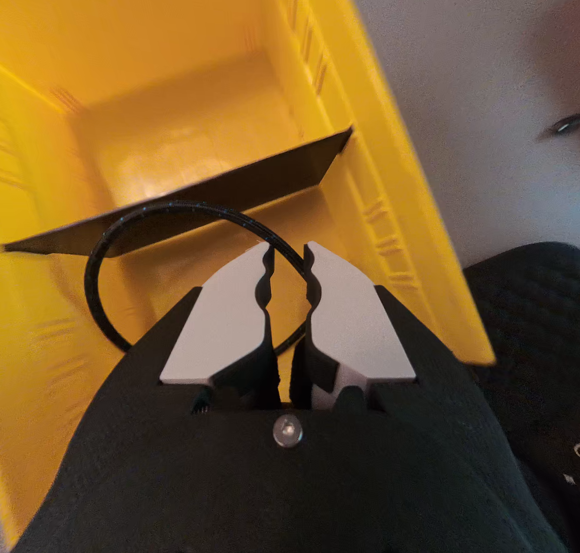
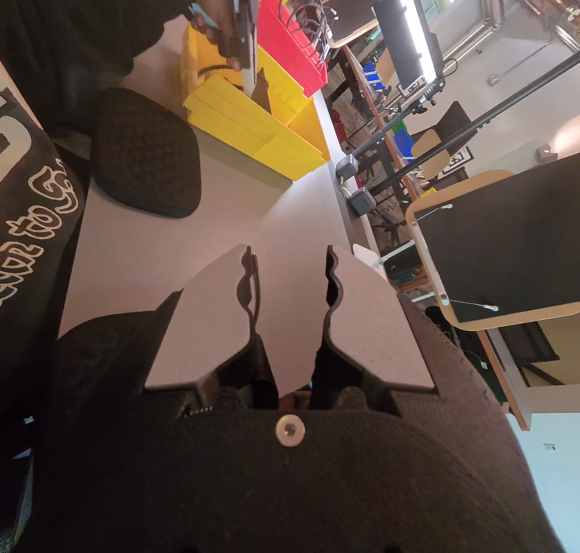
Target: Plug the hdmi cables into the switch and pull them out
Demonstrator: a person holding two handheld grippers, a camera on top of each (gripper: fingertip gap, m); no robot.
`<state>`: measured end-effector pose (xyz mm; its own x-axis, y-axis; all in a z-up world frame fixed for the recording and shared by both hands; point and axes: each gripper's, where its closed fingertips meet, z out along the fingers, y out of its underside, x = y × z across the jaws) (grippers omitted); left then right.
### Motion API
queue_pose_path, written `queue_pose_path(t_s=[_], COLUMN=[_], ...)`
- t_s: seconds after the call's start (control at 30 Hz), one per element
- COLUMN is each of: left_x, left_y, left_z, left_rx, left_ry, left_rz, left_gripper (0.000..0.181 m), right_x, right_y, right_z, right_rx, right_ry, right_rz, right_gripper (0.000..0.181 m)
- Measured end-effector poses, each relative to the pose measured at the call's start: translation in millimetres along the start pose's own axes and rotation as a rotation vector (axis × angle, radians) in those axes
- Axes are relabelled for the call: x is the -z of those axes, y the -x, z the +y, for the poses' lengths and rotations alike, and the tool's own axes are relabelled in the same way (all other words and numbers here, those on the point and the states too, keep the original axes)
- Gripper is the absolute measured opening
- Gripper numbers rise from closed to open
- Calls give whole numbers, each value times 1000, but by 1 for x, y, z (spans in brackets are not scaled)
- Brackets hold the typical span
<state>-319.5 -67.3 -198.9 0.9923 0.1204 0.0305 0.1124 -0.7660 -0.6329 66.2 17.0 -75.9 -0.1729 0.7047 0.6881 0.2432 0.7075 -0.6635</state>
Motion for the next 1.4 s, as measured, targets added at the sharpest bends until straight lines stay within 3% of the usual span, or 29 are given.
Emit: queue_pose_path(t_s=[0.03,0.17,0.33,0.47,0.53,0.67,0.8,0.93,1.0,1.07,1.17,1.27,1.4], left_x=[16,88,183,258,277,277,257,228,222,219,212,205,204], left_y=[0,-2,-30,-76,-98,-137,-182,-233,-253,-268,-285,-296,-304], left_z=[-9,-52,-98,-108,-107,-115,-127,-135,-134,-131,-129,-128,-124], left_rx=[-4,-30,-56,-33,18,123,226,233,240,258,240,213,177], left_ry=[-85,-511,-1127,-1647,-1780,-1837,-1766,-1534,-1431,-1362,-1333,-1337,-1364], left_rz=[-18,-77,-37,211,399,708,1032,1307,1458,1573,1602,1565,1574], left_gripper=[16,11,6,6,6,6,6,6,6,6,6,6,6], right_x=[2,9,10,7,4,-12,-30,-56,-62,-66,-69,-71,-63], right_y=[0,-3,-19,-37,-38,-33,-18,6,9,10,15,17,14], right_z=[-2,-13,-33,-62,-80,-107,-123,-128,-125,-120,-119,-119,-120], right_rx=[-7,-81,-145,-220,-245,-284,-322,-404,-558,-734,-871,-843,-778], right_ry=[-11,-53,-180,-390,-514,-708,-815,-779,-794,-825,-865,-874,-907], right_rz=[3,1,84,194,231,321,415,278,158,22,-132,-118,-71], right_gripper=[44,40,42,48,52,67,55,48,48,37,34,31,10])
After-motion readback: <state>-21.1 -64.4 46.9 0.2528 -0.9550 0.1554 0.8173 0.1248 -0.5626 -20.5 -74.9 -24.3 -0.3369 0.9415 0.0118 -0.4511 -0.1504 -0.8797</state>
